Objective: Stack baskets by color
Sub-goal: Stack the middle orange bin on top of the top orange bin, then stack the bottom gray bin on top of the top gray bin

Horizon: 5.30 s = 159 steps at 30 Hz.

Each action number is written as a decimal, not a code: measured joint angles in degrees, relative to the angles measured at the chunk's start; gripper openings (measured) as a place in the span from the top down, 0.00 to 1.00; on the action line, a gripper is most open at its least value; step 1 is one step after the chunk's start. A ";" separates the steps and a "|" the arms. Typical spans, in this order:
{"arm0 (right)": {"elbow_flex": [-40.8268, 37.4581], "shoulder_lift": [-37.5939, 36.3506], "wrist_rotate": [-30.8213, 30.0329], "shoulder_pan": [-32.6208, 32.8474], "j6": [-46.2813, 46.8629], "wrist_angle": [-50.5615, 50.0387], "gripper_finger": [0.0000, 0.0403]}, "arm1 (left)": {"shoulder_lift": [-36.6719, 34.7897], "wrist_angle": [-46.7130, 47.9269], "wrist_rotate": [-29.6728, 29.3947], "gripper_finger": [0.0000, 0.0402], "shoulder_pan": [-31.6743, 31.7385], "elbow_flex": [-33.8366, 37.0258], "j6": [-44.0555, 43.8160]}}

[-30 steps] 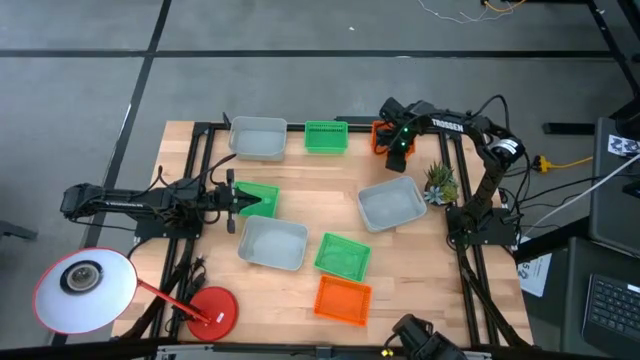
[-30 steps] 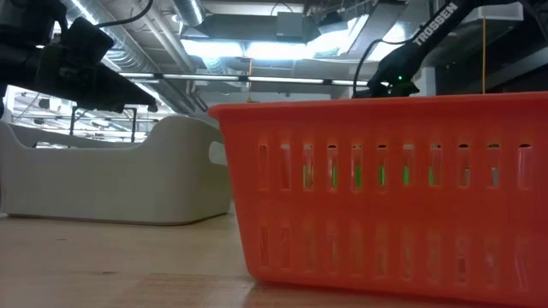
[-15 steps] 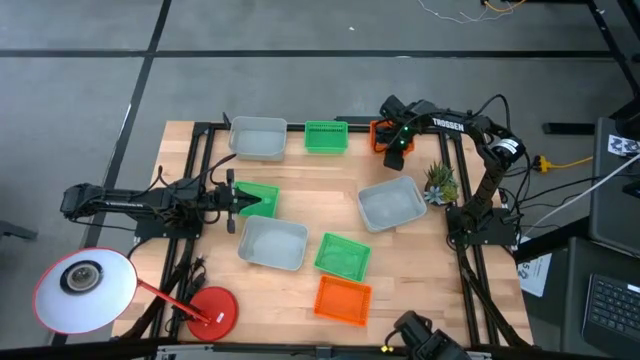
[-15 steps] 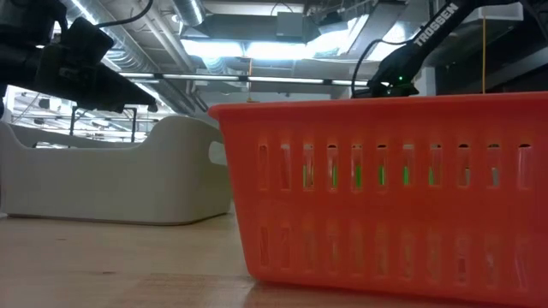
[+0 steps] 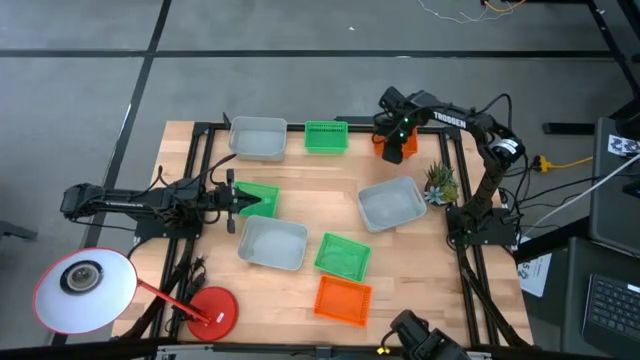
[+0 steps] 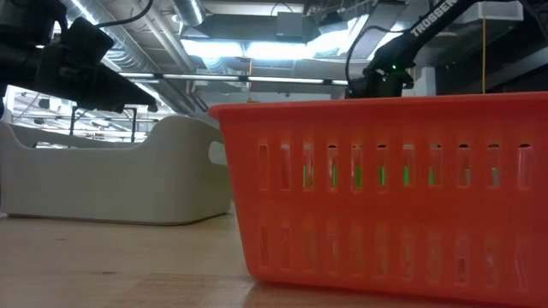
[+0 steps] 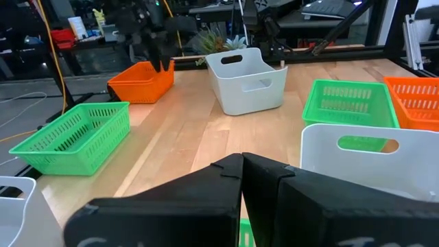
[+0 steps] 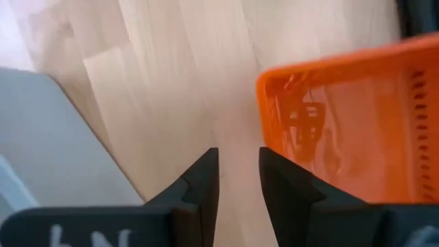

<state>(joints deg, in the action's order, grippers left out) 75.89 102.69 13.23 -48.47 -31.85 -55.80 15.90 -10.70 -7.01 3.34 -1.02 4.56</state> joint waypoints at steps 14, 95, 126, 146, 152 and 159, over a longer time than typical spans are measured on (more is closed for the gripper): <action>1.54 0.11 -14.30 0.67 0.05 6.79 0.74 | -0.02 0.00 0.00 1.00 0.02 0.00 -0.04; -14.46 -4.74 -12.46 3.13 5.98 10.82 0.74 | 0.00 1.09 0.00 1.00 0.01 0.00 -1.40; -5.65 -8.44 -12.64 10.32 15.30 -0.49 0.74 | -0.01 0.93 0.01 1.00 -0.01 0.00 -1.42; -5.15 -25.07 -0.60 43.97 39.86 -12.77 0.74 | -0.02 -10.16 0.74 1.00 -0.01 0.00 -10.21; -6.83 -28.57 -3.75 52.88 38.97 -11.86 0.74 | 0.00 -6.58 1.10 1.00 -0.03 0.00 -10.45; -6.83 -30.69 -6.19 60.73 35.77 -12.34 0.74 | 0.00 -5.83 -0.44 1.00 -0.01 0.00 -14.33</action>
<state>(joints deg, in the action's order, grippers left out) 69.06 72.00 7.04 12.26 3.93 -68.14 15.90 -16.53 -7.44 3.33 -1.02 -9.77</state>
